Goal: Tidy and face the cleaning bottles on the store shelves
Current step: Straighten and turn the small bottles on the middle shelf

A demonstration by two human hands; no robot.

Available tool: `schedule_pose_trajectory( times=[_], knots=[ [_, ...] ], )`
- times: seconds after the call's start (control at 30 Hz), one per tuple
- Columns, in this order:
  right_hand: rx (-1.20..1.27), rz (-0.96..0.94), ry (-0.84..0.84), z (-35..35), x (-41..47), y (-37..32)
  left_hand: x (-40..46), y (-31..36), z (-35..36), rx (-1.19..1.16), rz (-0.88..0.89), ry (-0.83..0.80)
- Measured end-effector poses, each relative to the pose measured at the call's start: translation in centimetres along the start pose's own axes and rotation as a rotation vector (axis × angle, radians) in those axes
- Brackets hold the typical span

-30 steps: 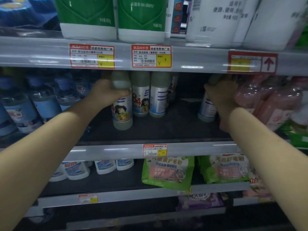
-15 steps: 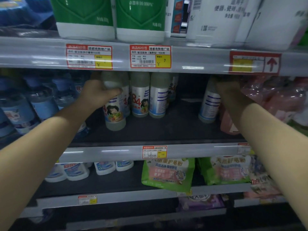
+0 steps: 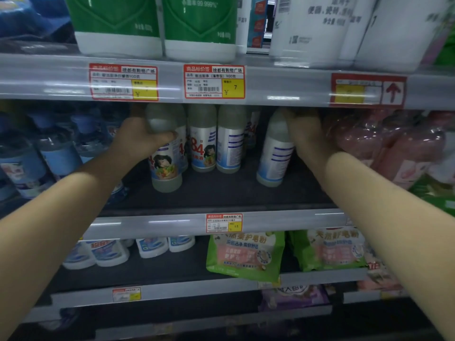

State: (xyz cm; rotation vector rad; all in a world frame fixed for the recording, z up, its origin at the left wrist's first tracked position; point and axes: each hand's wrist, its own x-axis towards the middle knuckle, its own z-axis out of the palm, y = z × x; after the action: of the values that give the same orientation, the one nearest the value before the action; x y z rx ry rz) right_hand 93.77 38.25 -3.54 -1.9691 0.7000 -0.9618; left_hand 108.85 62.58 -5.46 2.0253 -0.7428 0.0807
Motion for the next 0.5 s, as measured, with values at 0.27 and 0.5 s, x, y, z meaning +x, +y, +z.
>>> schedule_pose_trajectory(
  times=[0.27,0.5],
  knots=[
    [0.313,-0.024,-0.102,4.0,-3.7,-3.6,-0.1,0.2,0.0,0.052,-0.029,0.007],
    [0.324,-0.044,-0.199,6.6,-5.2,-5.7,-0.4,0.6,-0.1,0.06,-0.007,-0.013]
  ],
)
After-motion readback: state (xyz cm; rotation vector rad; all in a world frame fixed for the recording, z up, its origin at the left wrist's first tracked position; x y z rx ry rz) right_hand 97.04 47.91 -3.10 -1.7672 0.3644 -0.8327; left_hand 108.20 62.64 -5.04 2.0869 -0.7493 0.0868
